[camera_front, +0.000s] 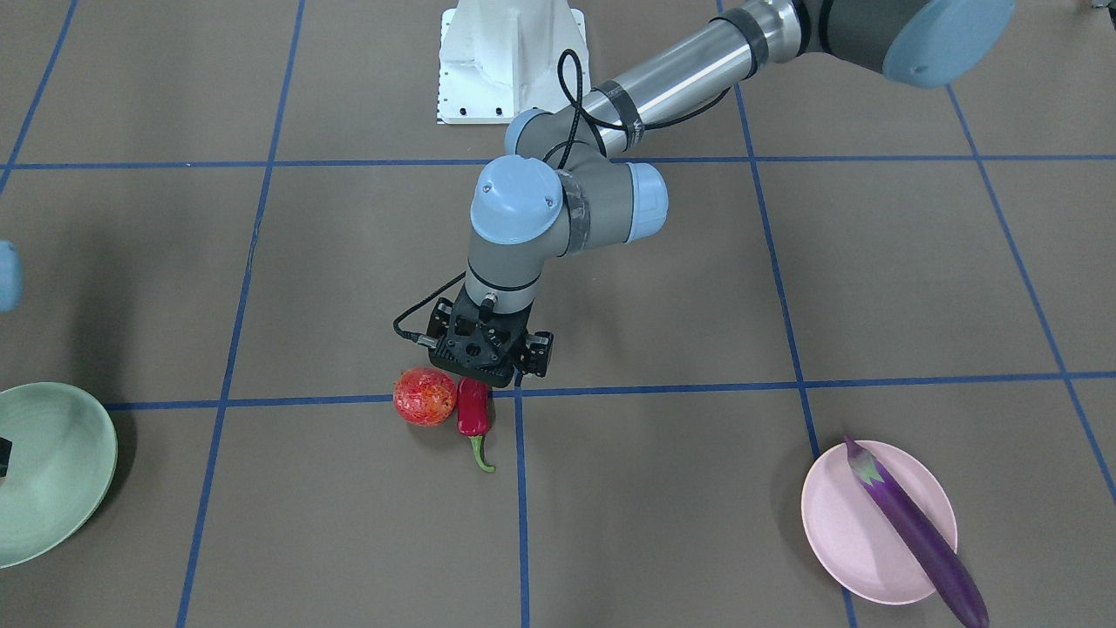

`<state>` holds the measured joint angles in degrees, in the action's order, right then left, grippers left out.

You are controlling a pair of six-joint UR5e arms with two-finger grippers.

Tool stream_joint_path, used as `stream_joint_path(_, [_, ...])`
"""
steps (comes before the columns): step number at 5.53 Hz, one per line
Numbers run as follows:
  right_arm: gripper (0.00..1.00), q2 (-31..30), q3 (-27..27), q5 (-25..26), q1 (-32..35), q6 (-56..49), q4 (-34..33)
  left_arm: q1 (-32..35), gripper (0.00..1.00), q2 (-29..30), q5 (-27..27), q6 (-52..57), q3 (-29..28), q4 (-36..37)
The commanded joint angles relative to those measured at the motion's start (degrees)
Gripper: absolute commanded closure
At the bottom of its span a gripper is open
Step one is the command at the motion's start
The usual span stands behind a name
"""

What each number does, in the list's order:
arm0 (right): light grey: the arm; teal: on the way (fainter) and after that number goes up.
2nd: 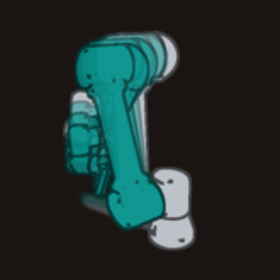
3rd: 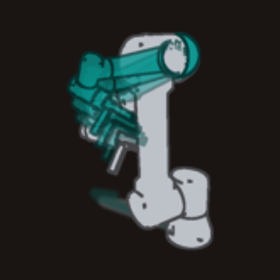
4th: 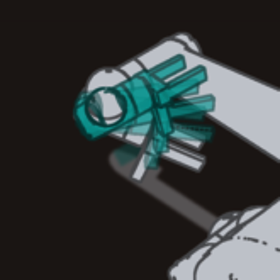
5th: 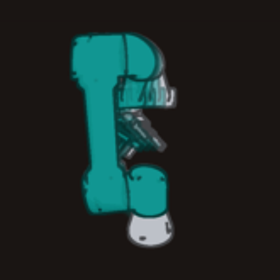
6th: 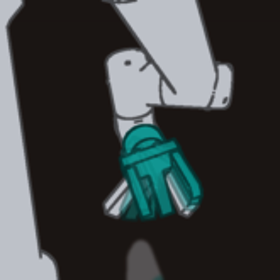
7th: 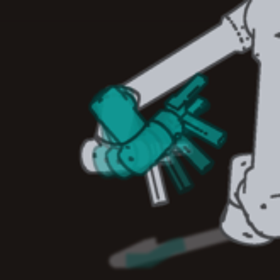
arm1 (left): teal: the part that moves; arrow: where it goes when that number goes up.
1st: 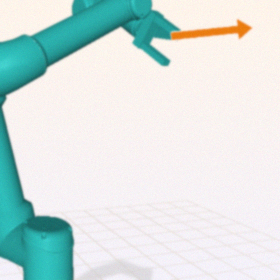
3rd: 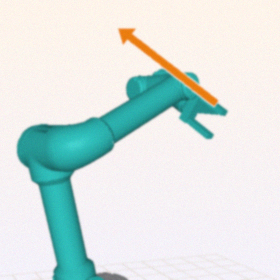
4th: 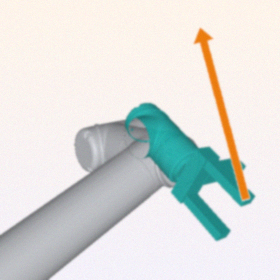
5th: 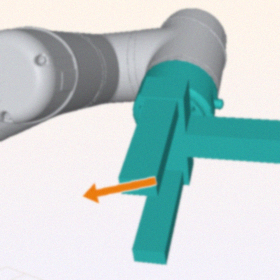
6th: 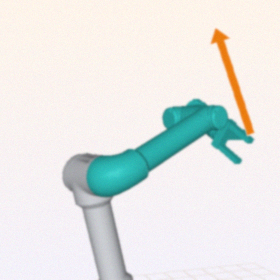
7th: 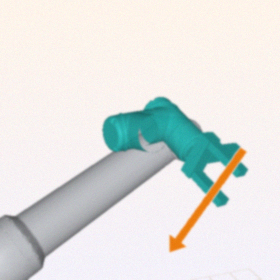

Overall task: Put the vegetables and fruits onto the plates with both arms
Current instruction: 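Grasp red chili with left gripper while right gripper lowers peach onto green plate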

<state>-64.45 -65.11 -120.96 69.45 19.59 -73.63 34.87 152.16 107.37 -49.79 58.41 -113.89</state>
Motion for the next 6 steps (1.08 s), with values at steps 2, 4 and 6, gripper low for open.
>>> stream_joint_path(2, [0.84, -1.56, 0.59, 0.8, -0.63, -0.79, 0.06, -1.37, 0.01, -0.02, -2.49, -0.22, -0.49, -0.28])
stream_joint_path(4, [0.0, -0.6, 0.25, 0.81, -0.03, 0.27, 0.06, -2.44, 0.01, 0.15, -4.18, -0.39, -1.02, -0.46])
stream_joint_path(6, [0.0, 0.72, -0.02, -0.15, 1.82, 0.09, -0.46, -2.88, 0.15, 0.15, -4.27, -0.48, -1.46, -0.54])
